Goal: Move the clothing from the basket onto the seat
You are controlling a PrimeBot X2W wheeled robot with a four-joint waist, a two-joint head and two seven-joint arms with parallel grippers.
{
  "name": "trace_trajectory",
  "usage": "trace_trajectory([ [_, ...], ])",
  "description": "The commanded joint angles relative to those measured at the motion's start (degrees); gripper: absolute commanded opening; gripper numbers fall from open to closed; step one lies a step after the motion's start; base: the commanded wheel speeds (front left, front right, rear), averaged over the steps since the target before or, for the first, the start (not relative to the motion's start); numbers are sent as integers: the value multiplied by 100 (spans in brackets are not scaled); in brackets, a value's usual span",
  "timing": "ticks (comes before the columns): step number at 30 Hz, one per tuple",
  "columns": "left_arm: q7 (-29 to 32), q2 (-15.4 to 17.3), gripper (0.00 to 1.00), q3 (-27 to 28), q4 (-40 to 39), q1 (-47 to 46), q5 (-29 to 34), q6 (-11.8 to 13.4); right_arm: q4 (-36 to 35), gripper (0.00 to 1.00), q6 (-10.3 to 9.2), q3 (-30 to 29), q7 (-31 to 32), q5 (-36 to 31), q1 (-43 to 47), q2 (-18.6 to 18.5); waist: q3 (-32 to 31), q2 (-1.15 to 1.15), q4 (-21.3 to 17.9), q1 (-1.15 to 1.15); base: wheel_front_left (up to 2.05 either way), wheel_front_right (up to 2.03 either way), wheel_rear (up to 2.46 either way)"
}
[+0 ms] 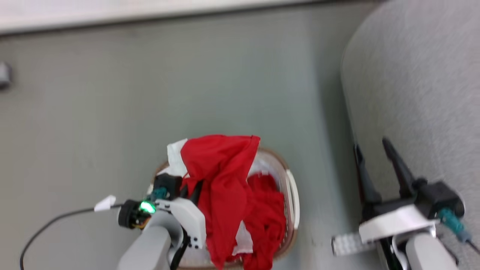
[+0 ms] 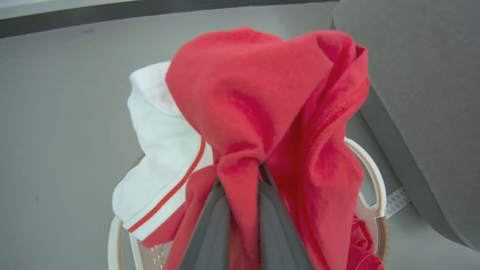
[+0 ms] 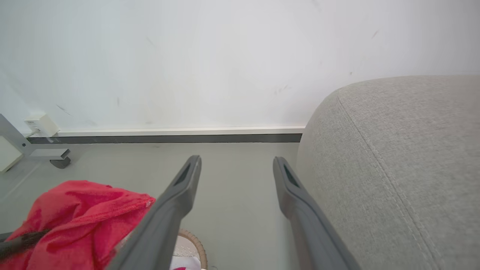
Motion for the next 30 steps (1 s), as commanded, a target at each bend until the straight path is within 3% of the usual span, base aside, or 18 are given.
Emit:
trace_trajectory([
  [1, -15, 5, 0, 8, -69, 158, -104, 30, 53, 100, -12, -40, -14, -35, 168, -12, -949, 0, 214, 1, 0, 0, 0],
  [14, 179, 2, 0, -65, -1572, 1065, -483, 444, 330, 100, -13, -341, -14, -216, 1438, -12, -2599, 0, 409, 1, 0, 0, 0],
  [30, 1031, 620, 0, 195, -3636, 1623, -612, 1000, 402, 100, -12, -273, -14, -202, 1948, -12, -3178, 0, 267, 1, 0, 0, 0],
])
